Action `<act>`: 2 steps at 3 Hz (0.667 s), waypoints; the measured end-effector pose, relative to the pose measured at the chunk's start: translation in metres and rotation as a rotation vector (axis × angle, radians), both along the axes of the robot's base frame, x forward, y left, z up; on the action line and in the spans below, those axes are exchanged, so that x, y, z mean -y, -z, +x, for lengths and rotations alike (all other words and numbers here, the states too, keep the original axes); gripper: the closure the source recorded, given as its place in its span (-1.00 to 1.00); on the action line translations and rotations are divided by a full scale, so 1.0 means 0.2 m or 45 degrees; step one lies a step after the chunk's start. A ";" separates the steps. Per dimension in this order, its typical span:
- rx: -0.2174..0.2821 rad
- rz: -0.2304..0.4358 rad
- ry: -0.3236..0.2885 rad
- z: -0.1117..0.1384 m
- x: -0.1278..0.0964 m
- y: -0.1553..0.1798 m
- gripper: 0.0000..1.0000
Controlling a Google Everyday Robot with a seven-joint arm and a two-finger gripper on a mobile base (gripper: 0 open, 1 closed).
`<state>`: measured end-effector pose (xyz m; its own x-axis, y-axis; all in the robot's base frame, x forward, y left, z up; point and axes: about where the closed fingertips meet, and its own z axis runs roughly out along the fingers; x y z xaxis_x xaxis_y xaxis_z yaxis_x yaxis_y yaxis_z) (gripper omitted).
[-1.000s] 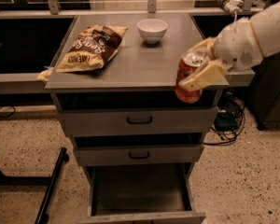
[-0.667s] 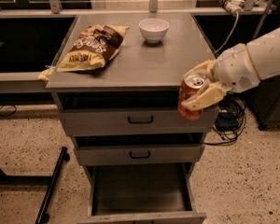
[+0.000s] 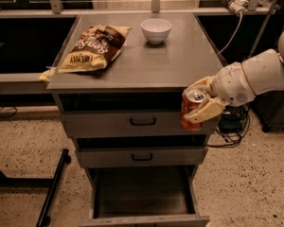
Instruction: Place coke can into bottom drawer
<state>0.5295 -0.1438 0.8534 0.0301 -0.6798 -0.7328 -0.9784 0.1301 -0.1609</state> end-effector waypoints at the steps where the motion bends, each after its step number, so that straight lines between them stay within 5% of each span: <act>1: -0.011 -0.010 -0.012 -0.02 0.00 0.07 1.00; 2: -0.028 0.011 -0.005 -0.08 0.05 0.33 1.00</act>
Offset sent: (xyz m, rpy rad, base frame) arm -0.0438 -0.0358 -0.1607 0.0228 0.0545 -0.0257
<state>0.5130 -0.1533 0.7874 0.0163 -0.6733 -0.7392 -0.9822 0.1277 -0.1380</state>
